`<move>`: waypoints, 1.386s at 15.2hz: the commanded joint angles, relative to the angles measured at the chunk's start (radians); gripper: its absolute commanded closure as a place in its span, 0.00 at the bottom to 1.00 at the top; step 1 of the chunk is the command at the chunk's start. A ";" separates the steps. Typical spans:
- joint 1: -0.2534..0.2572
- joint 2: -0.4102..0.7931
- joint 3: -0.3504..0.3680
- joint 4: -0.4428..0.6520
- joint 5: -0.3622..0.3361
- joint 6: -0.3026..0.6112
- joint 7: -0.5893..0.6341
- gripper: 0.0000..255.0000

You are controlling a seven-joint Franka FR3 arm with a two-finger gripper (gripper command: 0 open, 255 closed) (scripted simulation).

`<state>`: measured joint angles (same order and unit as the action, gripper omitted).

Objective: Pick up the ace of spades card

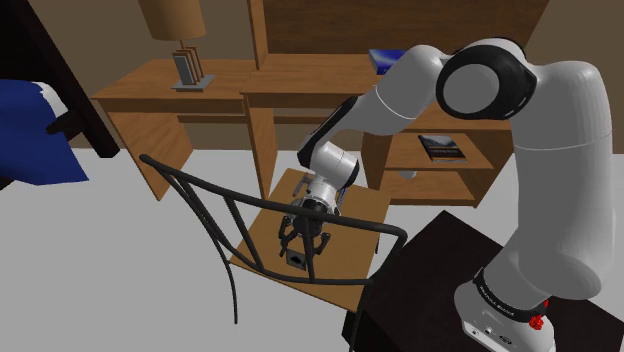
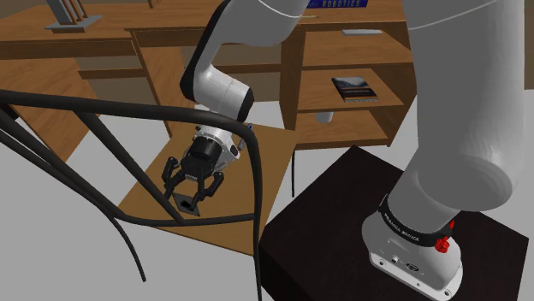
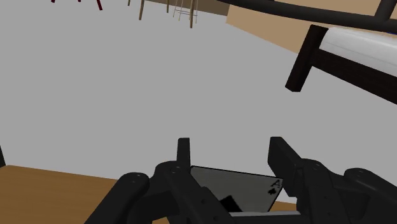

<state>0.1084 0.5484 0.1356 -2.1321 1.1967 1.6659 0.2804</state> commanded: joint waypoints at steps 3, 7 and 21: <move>0.000 0.002 0.000 0.001 0.000 0.001 -0.001 1.00; 0.000 0.001 -0.001 0.002 0.000 0.000 0.001 1.00; -0.012 -0.174 0.005 -0.051 0.005 -0.058 0.109 1.00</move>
<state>0.0972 0.3853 0.1409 -2.1813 1.2021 1.6133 0.3807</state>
